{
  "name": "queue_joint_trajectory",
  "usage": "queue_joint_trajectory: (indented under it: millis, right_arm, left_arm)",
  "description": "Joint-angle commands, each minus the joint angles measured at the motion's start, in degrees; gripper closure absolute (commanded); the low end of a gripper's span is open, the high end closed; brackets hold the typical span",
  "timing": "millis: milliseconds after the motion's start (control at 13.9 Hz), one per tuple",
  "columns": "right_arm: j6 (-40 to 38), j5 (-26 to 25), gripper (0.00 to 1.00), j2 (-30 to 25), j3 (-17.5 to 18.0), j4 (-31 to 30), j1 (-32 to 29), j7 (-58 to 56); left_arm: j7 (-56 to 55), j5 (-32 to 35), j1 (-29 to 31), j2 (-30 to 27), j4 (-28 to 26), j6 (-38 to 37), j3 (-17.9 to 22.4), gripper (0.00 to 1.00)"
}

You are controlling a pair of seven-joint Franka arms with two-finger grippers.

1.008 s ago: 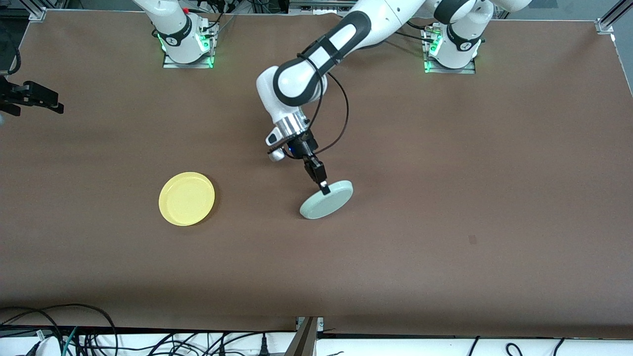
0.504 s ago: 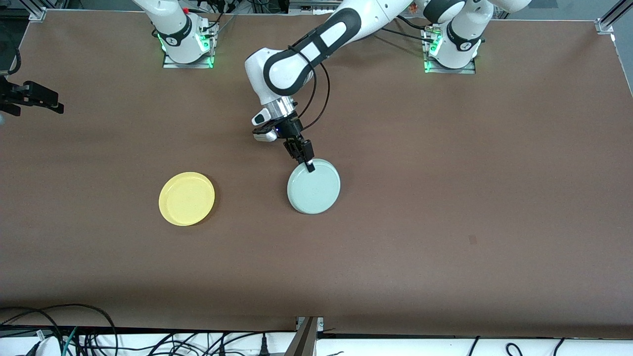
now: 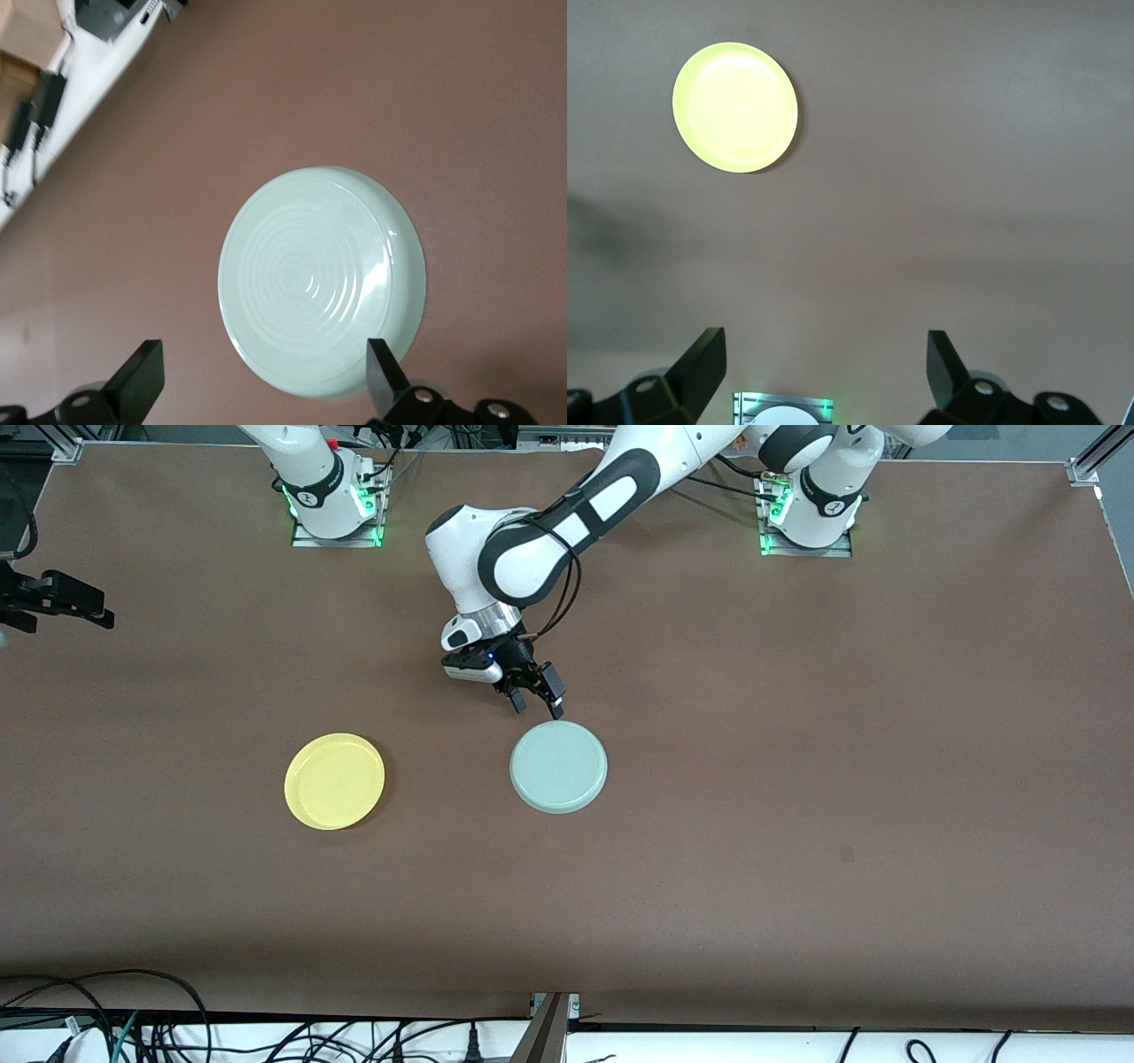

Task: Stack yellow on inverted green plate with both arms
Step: 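Lower the inverted green plate beside the yellow plate, open the left gripper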

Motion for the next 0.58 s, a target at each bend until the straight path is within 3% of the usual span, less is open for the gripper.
queue_joint_trajectory:
  millis: [0,288,504]
  right_arm:
    - [-0.97,0.99,0.00,-0.56,0.36,0.38,-0.41,0.29]
    - [-0.97,0.99,0.00,-0.56,0.27,0.38,-0.41,0.29]
    - [-0.97,0.99,0.00,-0.56,0.27,0.38,-0.41,0.29]
  left_arm:
    - [0.48,-9.81,2.63,-0.56,4.04,-0.22,-0.59,0.00]
    - [3.01,-20.35,12.11,-8.19,3.44,-0.31,-1.03,0.00]
    - [14.86,-31.08,20.81,-14.87,1.07,-0.40,-0.86,0.00]
